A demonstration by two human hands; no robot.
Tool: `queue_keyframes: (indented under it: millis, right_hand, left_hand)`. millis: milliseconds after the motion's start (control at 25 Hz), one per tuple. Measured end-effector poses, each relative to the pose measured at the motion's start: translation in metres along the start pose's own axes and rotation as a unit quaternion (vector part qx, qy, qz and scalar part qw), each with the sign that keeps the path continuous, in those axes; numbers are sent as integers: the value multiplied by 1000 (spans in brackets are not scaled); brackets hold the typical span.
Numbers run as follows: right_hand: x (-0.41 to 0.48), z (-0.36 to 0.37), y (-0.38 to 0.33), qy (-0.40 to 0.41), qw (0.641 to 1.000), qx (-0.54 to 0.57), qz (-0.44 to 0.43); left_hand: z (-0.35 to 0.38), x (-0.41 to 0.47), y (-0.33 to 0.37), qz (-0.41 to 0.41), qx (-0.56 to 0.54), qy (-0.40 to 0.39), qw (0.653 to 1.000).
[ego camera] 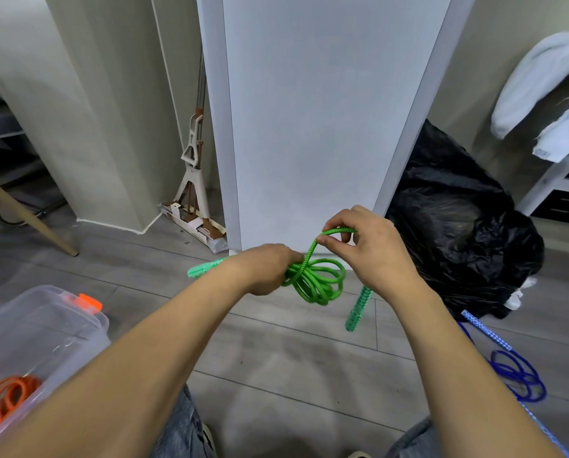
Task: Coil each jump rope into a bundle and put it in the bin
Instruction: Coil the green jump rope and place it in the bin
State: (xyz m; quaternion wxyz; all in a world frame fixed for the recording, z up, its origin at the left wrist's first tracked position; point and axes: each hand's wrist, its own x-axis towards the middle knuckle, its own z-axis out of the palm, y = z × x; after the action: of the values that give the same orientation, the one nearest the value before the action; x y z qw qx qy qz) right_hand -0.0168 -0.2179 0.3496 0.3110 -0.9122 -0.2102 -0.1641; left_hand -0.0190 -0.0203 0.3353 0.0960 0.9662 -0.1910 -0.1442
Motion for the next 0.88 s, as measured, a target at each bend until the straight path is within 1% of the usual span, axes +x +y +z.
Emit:
queue_keyframes:
  millis: [80,160,200,240,280,360,400,440,520,560,600,640,680,720,760,800,880]
  right_hand:
    - [2,-3,7,0,989,134,54]
    - [8,-2,17,-6,954,277,113]
    - [11,0,21,-6,934,328,141]
    - [12,4,27,-9,919,356,167]
    - [12,8,31,-20,910,367,193]
    - [11,15,32,-79,903,363,216]
    - [10,18,30,-114,902,356,216]
    - [9,22,28,-138,902,348,215]
    - [8,27,22,-153,909,325,209]
    - [7,29,19,-156,915,311,203]
    - [5,30,16,-159,924,290,191]
    - [3,30,12,-166,933,266,175]
    - [2,30,8,-175,942,240,159]
    - [2,29,4,-181,948,216,145]
    - [2,27,0,-186,954,196,130]
    - [3,25,-4,-190,959,176,117]
    - [3,19,-8,-202,964,140,98]
  left_hand:
    - [-5,-4,5,69,-51,4,996]
    - [-11,-9,5,148,-161,36,975]
    - [-15,-10,5,163,-230,63,957]
    - [-17,-12,3,151,-299,88,938]
    - [-19,-12,1,121,-363,110,917]
    - [-19,-8,-3,39,-467,145,872]
    - [-18,-5,-3,1,-517,158,842]
    - [-16,-2,-1,-30,-573,173,801]
    - [-16,3,4,-66,-679,203,703]
    - [-16,5,6,-75,-703,218,673]
    - [-15,7,6,-82,-709,233,660]
    - [-13,10,3,-91,-702,251,661]
    - [-11,12,-1,-104,-680,272,673]
    - [-9,14,-6,-120,-642,295,698]
    - [-7,16,-10,-134,-586,315,734]
    - [-5,16,-14,-141,-516,329,778]
    - [-1,14,-20,-122,-354,342,862]
